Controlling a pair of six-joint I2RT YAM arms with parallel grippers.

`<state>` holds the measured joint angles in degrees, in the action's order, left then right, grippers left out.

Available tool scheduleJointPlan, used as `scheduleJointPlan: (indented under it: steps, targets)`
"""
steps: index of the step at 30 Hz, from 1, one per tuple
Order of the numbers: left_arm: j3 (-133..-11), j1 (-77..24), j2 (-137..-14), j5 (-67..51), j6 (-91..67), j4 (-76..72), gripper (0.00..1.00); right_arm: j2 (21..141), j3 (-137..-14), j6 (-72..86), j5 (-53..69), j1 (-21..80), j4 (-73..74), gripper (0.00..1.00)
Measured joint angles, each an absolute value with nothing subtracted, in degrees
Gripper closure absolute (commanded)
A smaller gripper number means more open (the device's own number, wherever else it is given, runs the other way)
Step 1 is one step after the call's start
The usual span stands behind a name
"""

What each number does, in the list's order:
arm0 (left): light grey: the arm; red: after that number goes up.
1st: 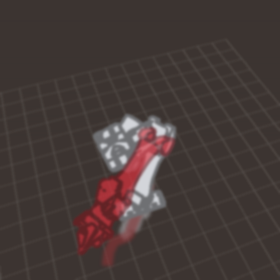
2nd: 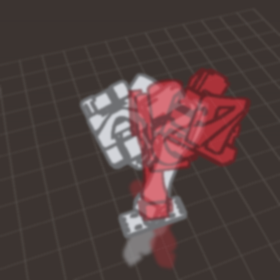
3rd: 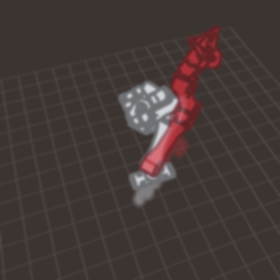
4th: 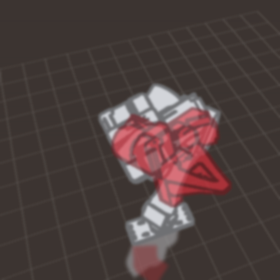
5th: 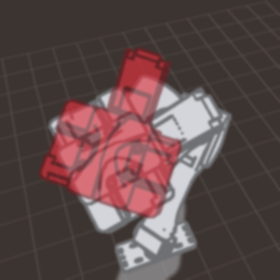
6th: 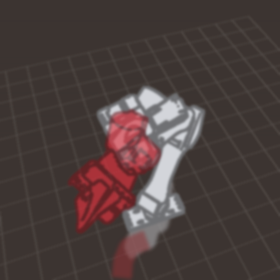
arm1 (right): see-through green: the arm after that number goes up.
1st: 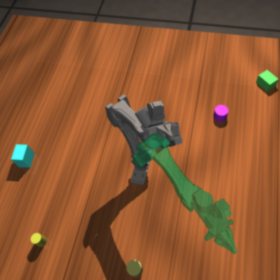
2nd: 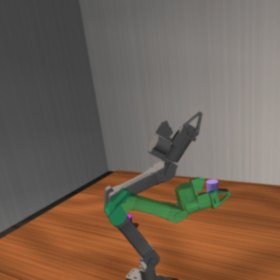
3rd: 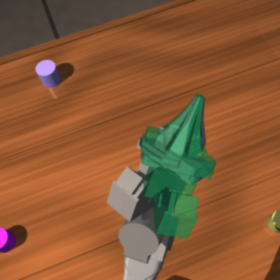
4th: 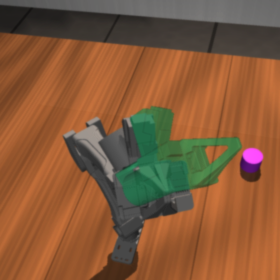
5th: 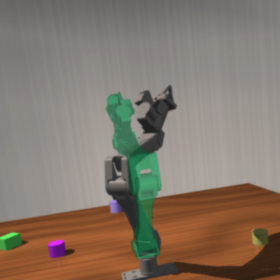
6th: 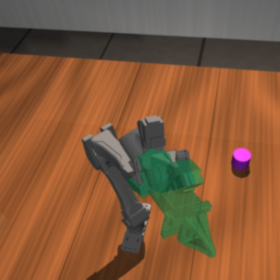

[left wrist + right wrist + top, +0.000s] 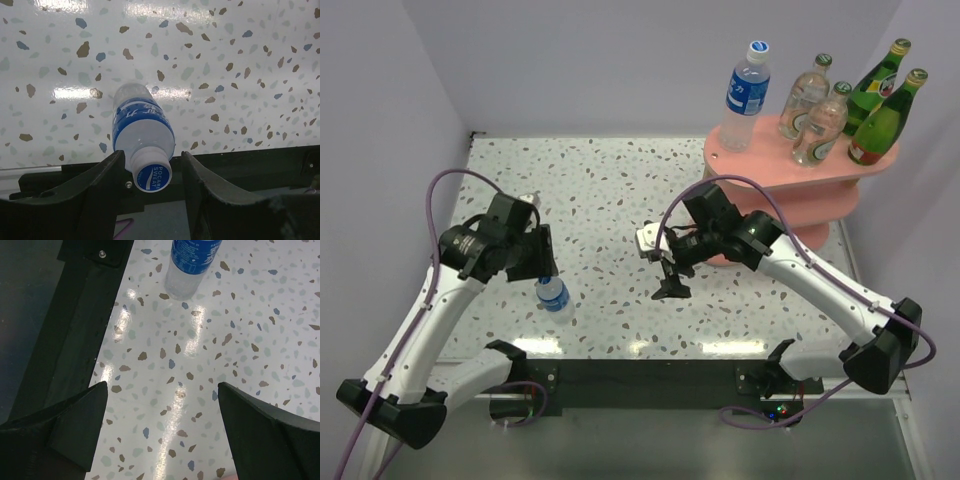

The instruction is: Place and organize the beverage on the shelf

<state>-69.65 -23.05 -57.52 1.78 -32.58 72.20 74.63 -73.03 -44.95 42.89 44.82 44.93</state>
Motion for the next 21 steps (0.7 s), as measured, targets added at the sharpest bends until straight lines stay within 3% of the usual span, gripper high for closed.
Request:
scheduleJointPlan:
  steps: [21]
  targets:
    - [-68.2, -23.0, -59.8, -0.3, -32.5, 74.5, 0.57, 76.6, -70.4, -39.4, 42.5, 45.6, 37.6, 0.05]
